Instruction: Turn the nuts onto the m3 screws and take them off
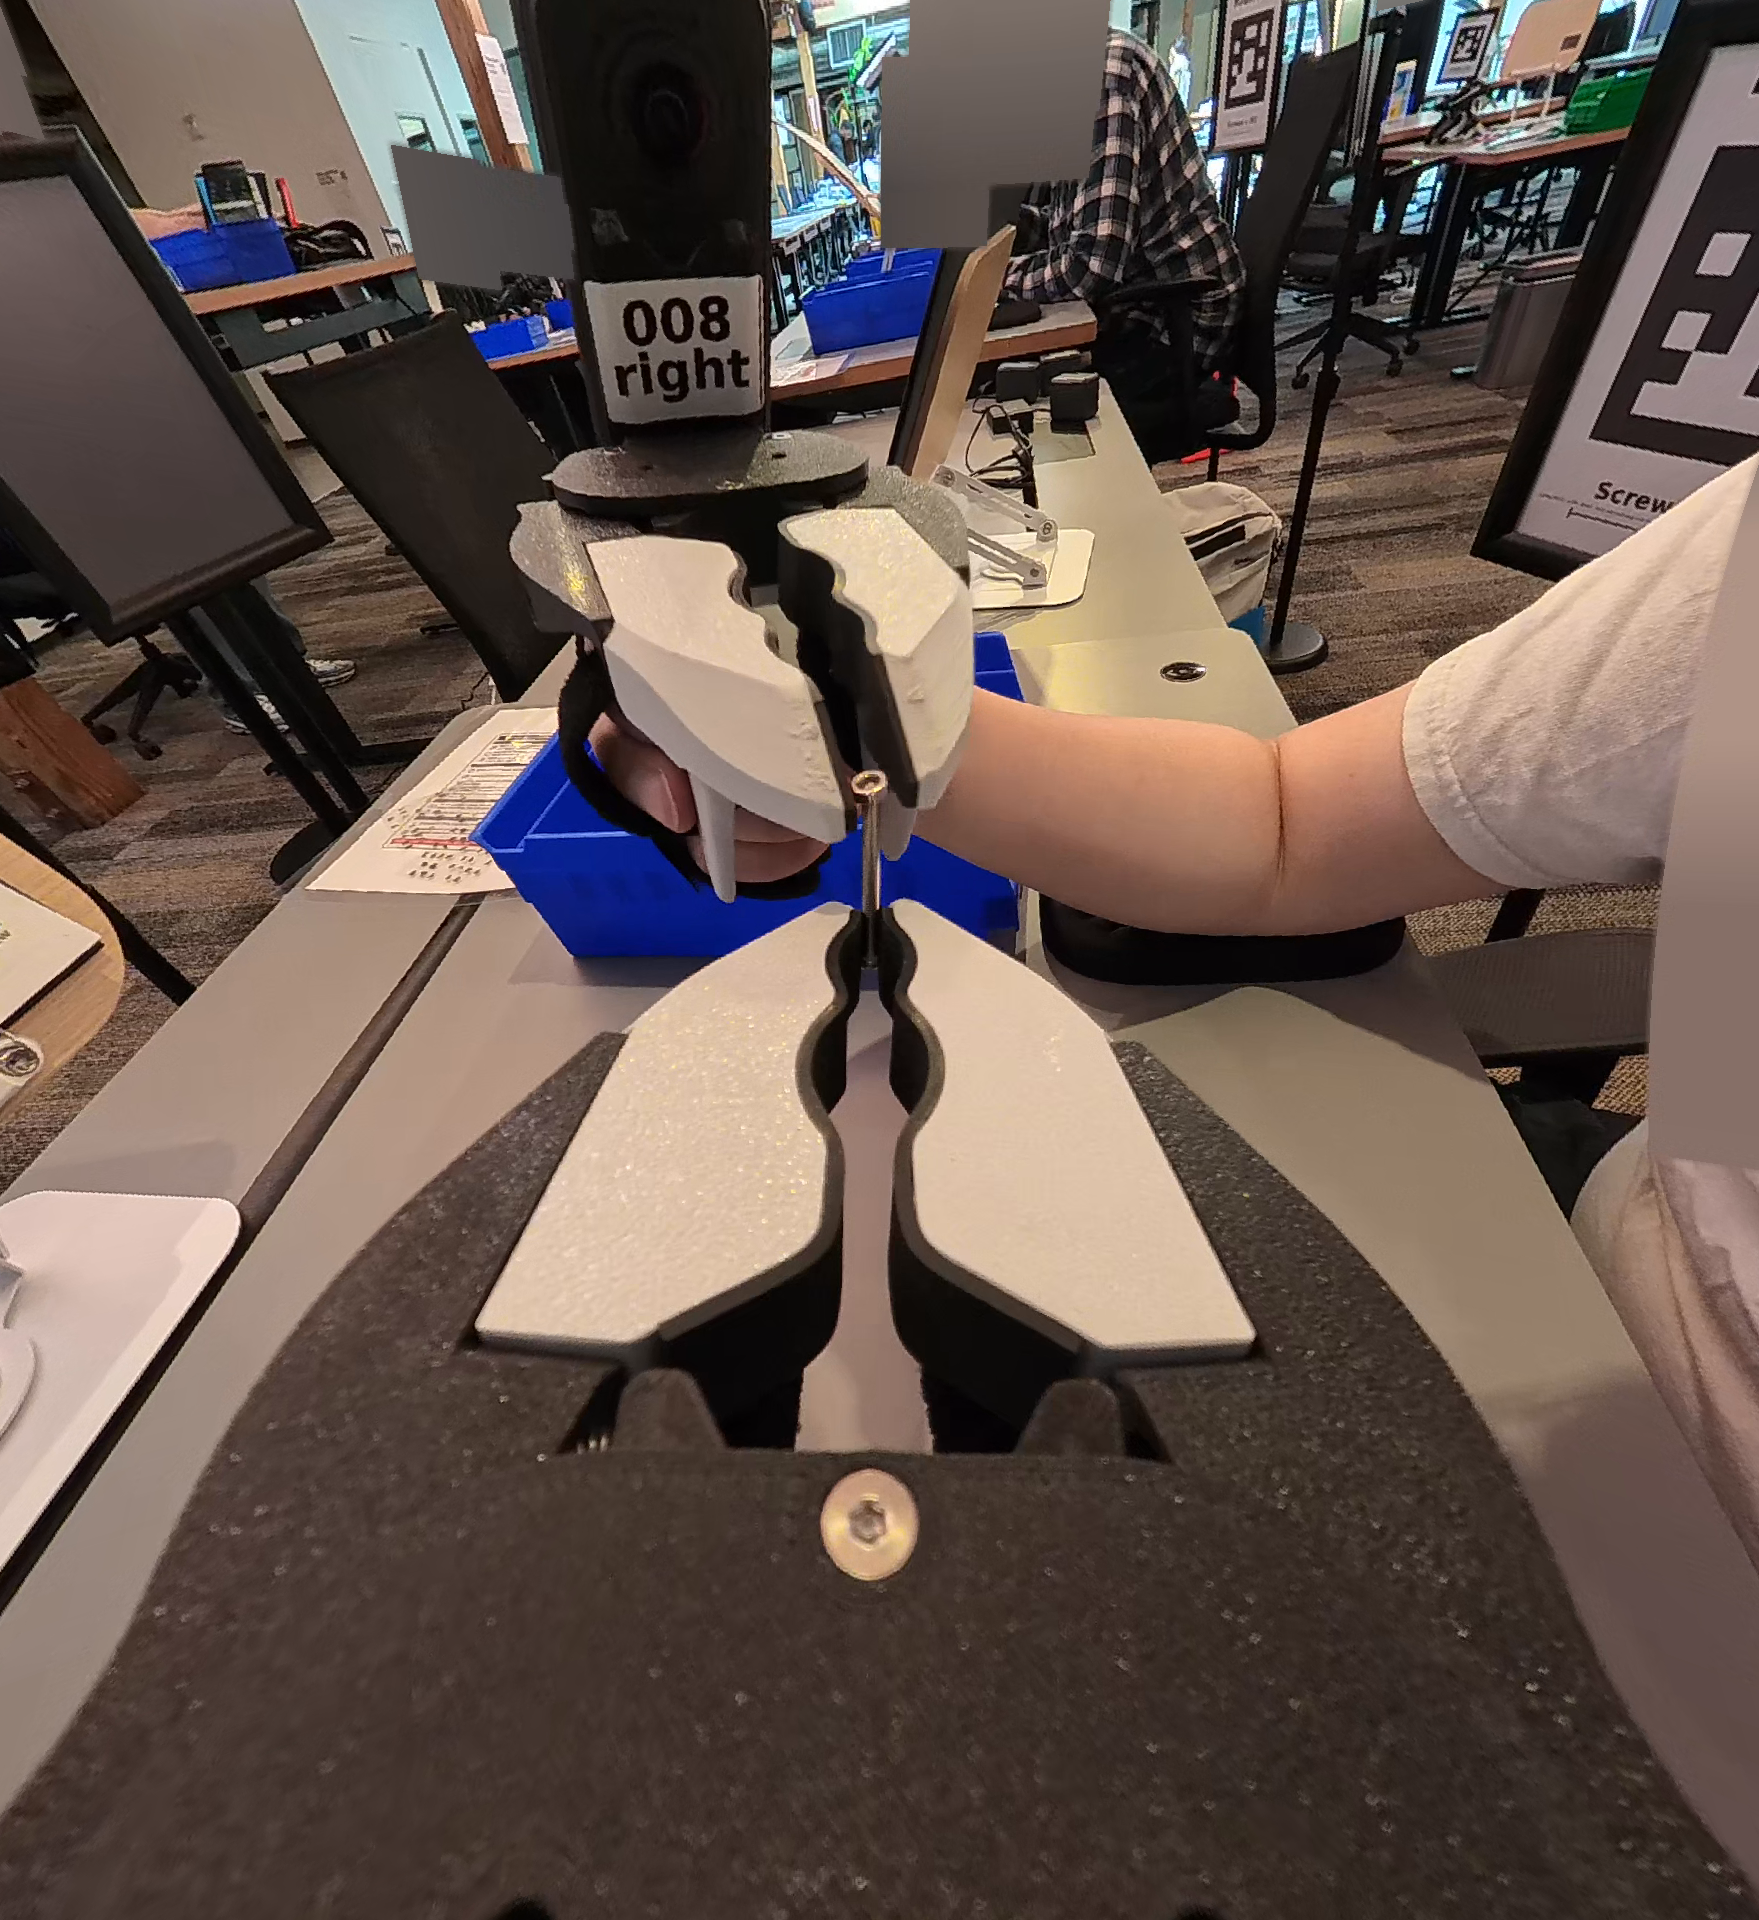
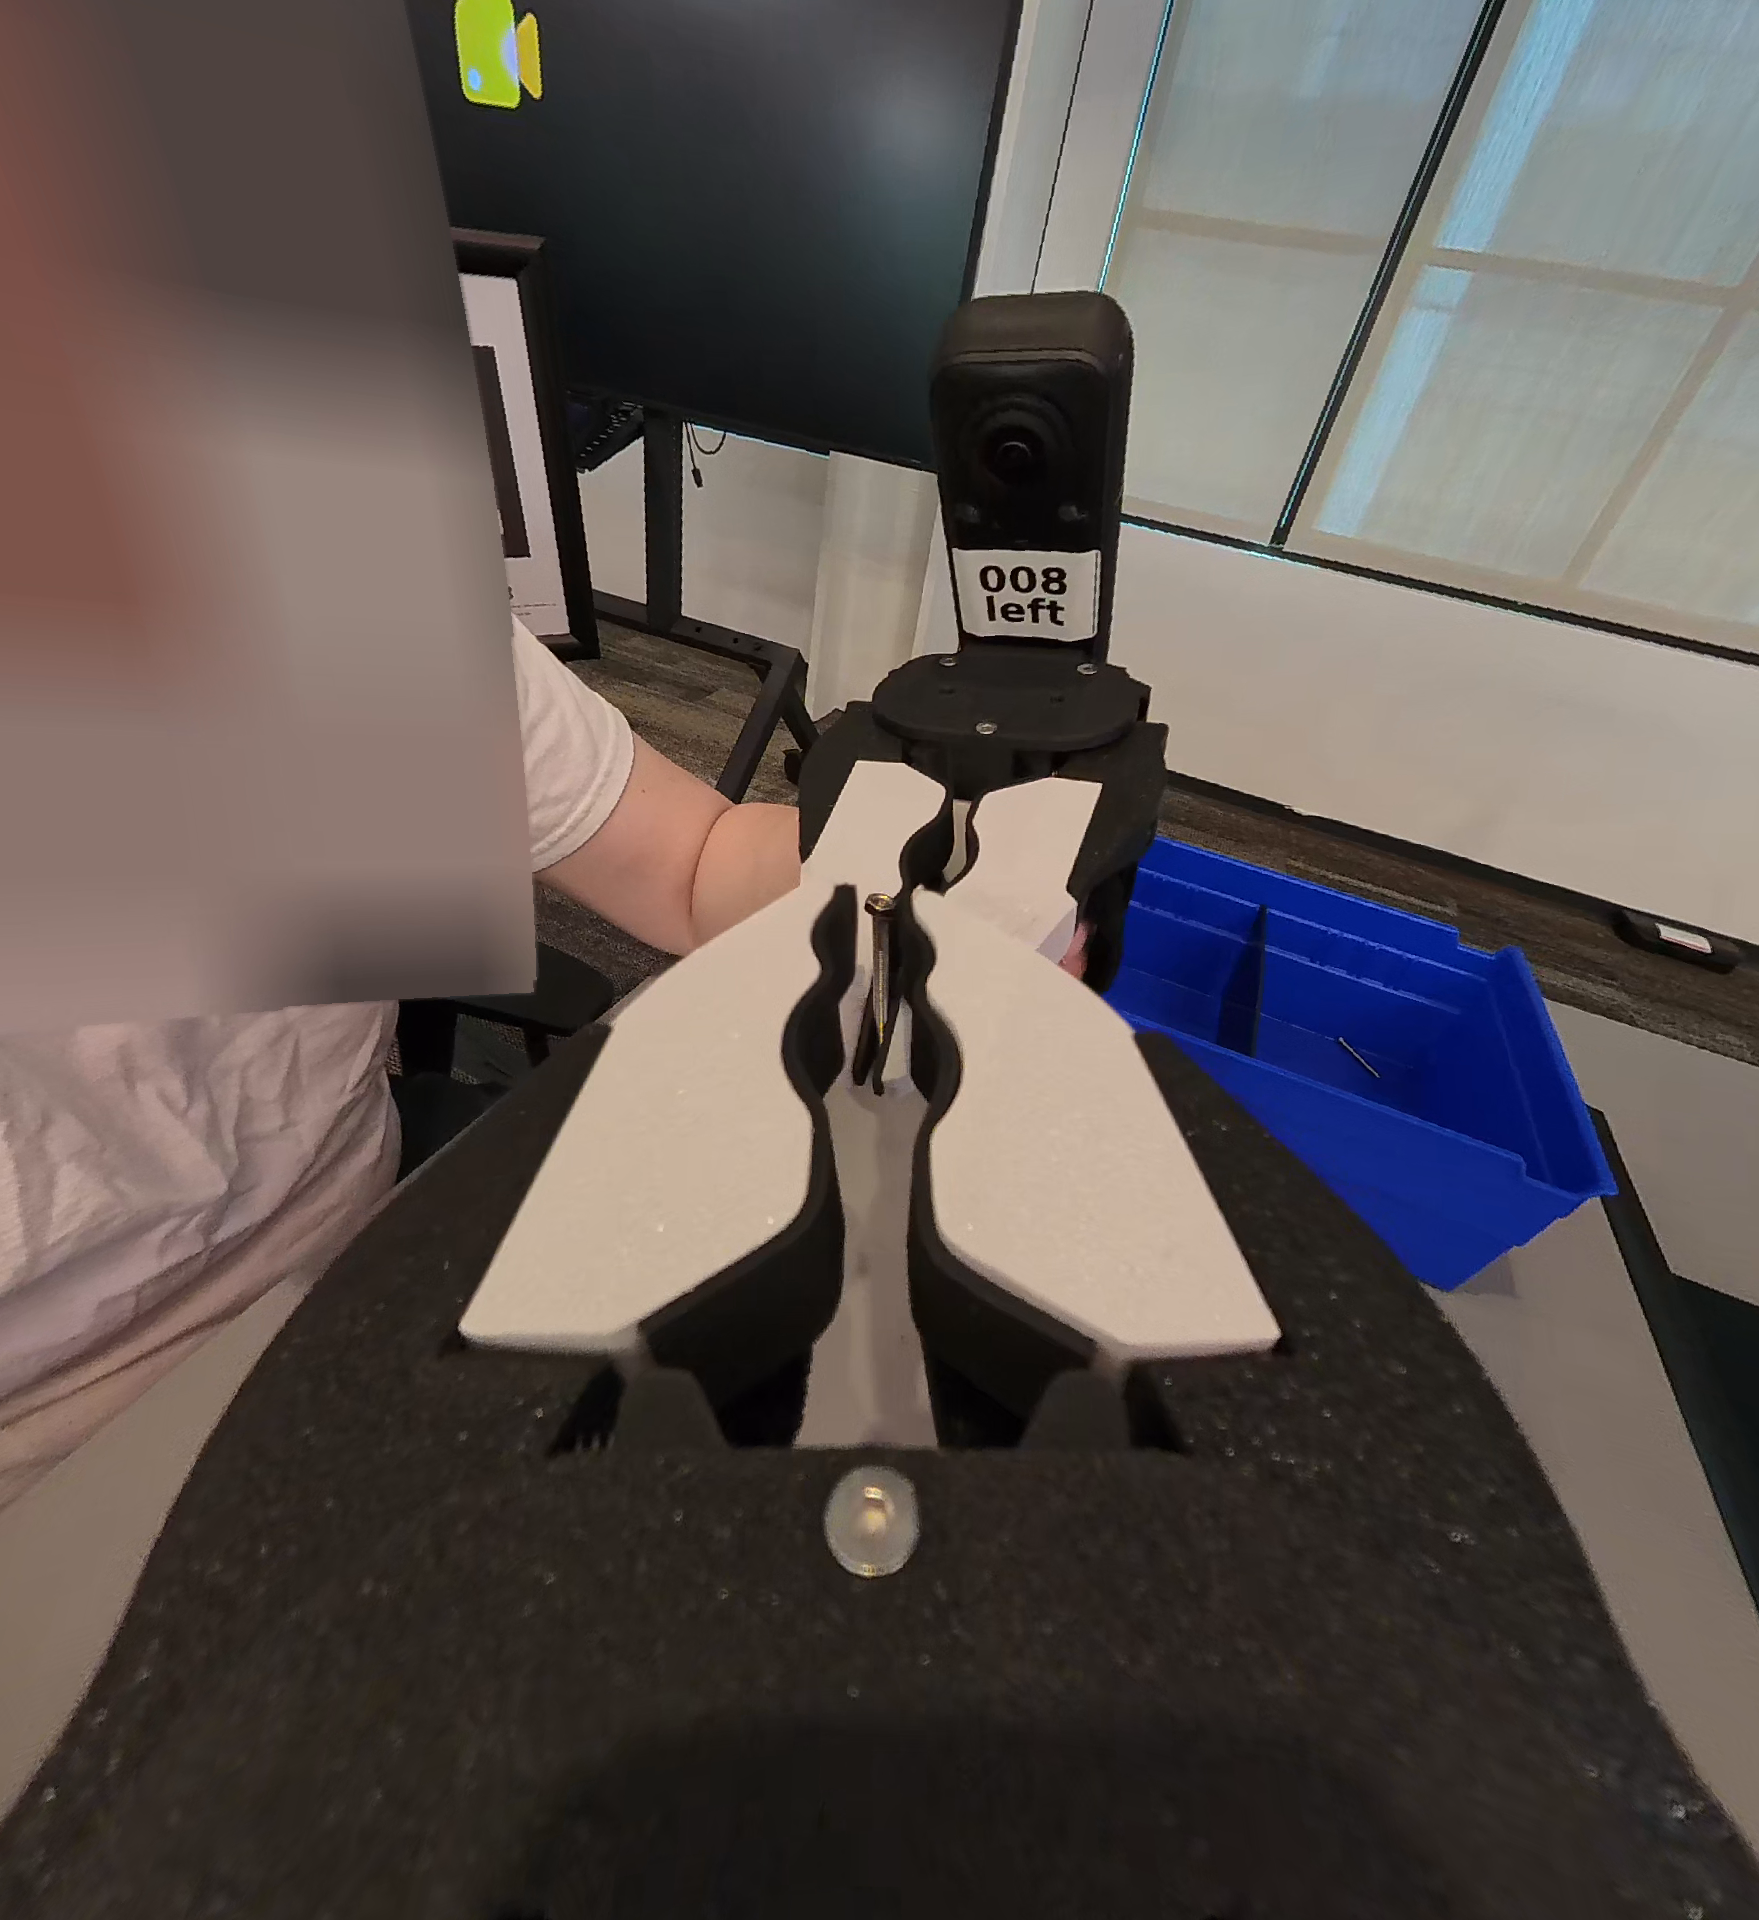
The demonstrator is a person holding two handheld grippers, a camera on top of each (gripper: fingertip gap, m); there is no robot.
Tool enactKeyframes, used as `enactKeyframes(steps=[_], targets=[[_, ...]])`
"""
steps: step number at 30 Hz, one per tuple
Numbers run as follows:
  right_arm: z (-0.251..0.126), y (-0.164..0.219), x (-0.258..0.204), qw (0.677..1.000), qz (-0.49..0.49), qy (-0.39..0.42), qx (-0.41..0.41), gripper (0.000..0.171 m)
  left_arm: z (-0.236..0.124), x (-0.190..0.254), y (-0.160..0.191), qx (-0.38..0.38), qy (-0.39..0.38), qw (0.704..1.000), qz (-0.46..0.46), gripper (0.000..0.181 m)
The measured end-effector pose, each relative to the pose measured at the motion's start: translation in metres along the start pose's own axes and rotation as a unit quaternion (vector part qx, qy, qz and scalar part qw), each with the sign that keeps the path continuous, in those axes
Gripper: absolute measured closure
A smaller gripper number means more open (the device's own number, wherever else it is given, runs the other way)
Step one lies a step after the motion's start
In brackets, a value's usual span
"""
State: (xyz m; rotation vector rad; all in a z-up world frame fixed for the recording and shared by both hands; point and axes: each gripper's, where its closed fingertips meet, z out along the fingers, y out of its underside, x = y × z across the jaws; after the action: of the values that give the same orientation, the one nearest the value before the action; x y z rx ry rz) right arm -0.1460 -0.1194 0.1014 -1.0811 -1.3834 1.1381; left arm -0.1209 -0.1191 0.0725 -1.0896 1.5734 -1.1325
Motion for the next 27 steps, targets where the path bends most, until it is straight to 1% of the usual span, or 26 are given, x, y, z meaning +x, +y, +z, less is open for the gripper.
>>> enactKeyframes(steps=[7,12,20,23,27], targets=[[0.000,0.001,0.001,1.000,-0.012,0.008,-0.005,0.166,0.000,0.000,0.000,-0.002,-0.002,1.000,0.001,0.180],[0.000,0.003,-0.001,0.996,-0.082,0.030,-0.018,0.166,0.001,0.001,0.002,-0.004,0.003,1.000,0.002,0.179],[0.000,-0.001,-0.007,0.991,-0.133,0.031,-0.009,0.166,0.002,0.012,-0.003,0.014,0.044,0.999,-0.019,0.180],[0.001,-0.001,-0.008,0.991,-0.128,0.027,-0.009,0.166,0.003,0.013,-0.003,0.017,0.049,0.998,-0.022,0.179],[0.001,0.000,-0.005,0.994,-0.104,0.027,-0.009,0.166,0.002,0.008,-0.002,0.009,0.030,0.999,-0.009,0.180]])
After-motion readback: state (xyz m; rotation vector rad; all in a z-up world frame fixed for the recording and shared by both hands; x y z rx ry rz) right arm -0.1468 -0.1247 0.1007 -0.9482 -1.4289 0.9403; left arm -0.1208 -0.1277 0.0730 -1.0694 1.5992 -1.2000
